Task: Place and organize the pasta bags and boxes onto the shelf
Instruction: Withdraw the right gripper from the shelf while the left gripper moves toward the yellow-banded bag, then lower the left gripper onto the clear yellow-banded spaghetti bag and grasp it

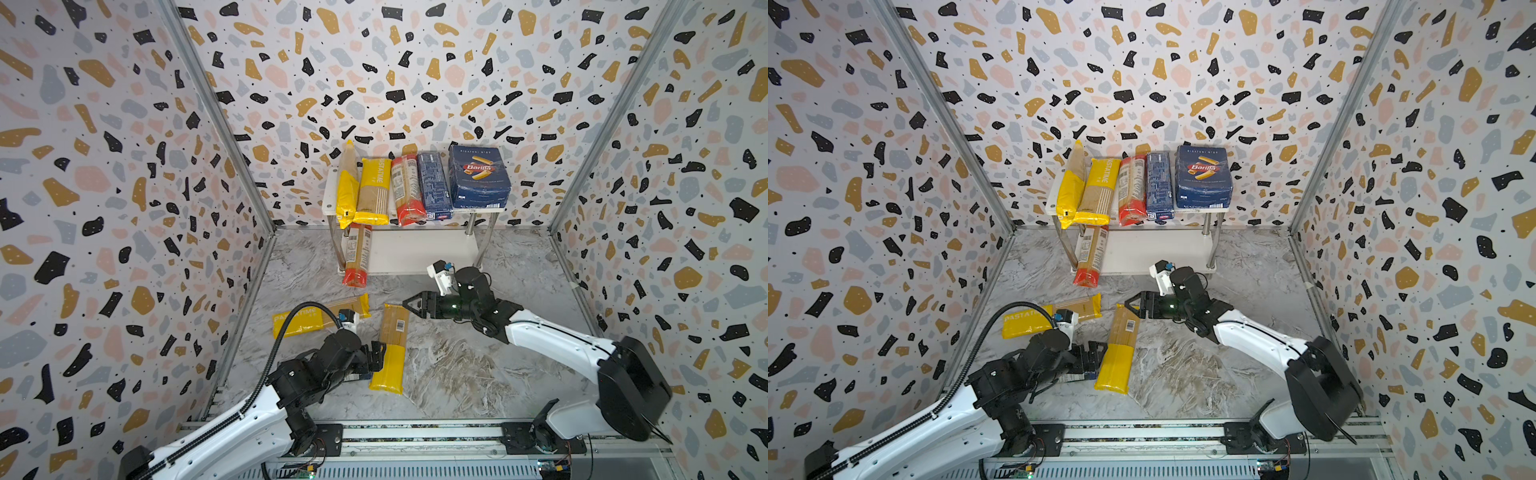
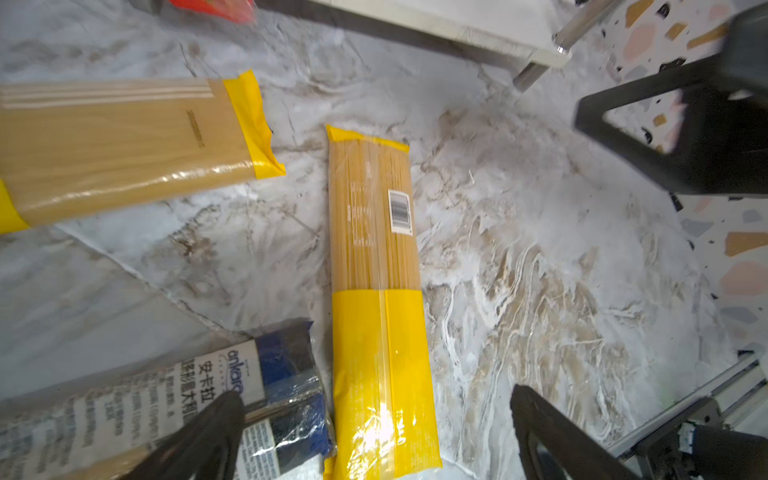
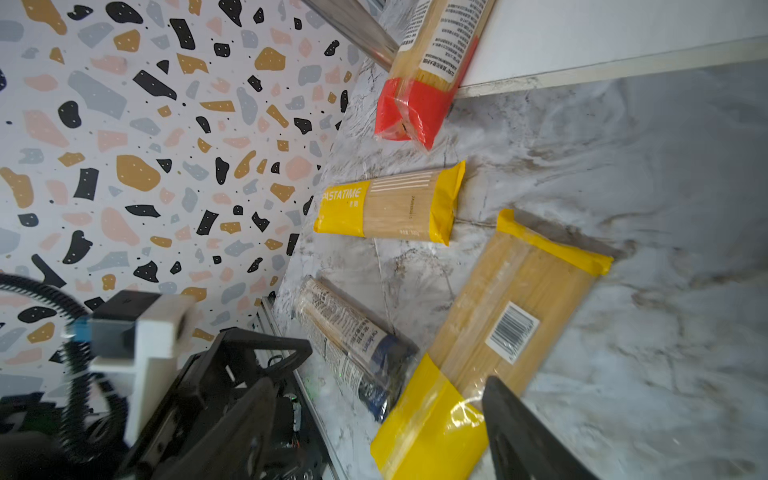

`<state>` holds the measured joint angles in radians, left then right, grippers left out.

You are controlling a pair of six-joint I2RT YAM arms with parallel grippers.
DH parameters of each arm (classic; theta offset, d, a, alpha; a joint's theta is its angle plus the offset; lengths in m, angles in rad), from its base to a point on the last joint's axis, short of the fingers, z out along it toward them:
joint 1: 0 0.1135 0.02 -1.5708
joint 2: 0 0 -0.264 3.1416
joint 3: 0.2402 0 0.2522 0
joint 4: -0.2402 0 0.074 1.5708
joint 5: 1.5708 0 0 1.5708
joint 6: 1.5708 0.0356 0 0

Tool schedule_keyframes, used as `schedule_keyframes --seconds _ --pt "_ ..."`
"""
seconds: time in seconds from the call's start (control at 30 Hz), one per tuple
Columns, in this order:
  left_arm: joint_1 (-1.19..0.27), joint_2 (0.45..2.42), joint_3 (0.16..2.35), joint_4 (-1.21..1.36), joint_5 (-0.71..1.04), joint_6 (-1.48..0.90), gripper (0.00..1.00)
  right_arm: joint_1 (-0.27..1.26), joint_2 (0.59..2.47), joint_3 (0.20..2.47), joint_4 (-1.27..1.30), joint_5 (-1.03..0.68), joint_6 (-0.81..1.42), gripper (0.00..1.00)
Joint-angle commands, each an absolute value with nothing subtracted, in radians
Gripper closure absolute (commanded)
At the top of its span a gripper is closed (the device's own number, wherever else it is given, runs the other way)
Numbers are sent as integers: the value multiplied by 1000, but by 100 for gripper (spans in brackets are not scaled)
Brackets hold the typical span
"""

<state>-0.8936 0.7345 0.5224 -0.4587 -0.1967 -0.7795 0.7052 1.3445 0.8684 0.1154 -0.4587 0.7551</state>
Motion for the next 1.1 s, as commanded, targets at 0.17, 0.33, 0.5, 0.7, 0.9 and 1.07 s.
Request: schedule_keyframes --seconds 0.17,0.33,0.5,0.7,0.9,1.07 --pt "-1082 1004 538 -255 -325 -876 0 679 982 738 -95 -347 672 16" --pt "-1088 1105 559 -270 -394 -872 1 676 830 666 -169 -318 672 15" --pt "-1090 1161 549 -240 -393 -864 0 671 751 620 -201 -317 673 15" --pt "-1090 1263 564 -170 -368 -846 1 645 739 599 -199 -337 662 15" --pt "-1089 1383 602 -148 -364 -823 0 590 736 595 -202 -381 643 15" --pt "-1088 1469 612 -136 -369 -813 0 543 720 595 -225 -407 628 15"
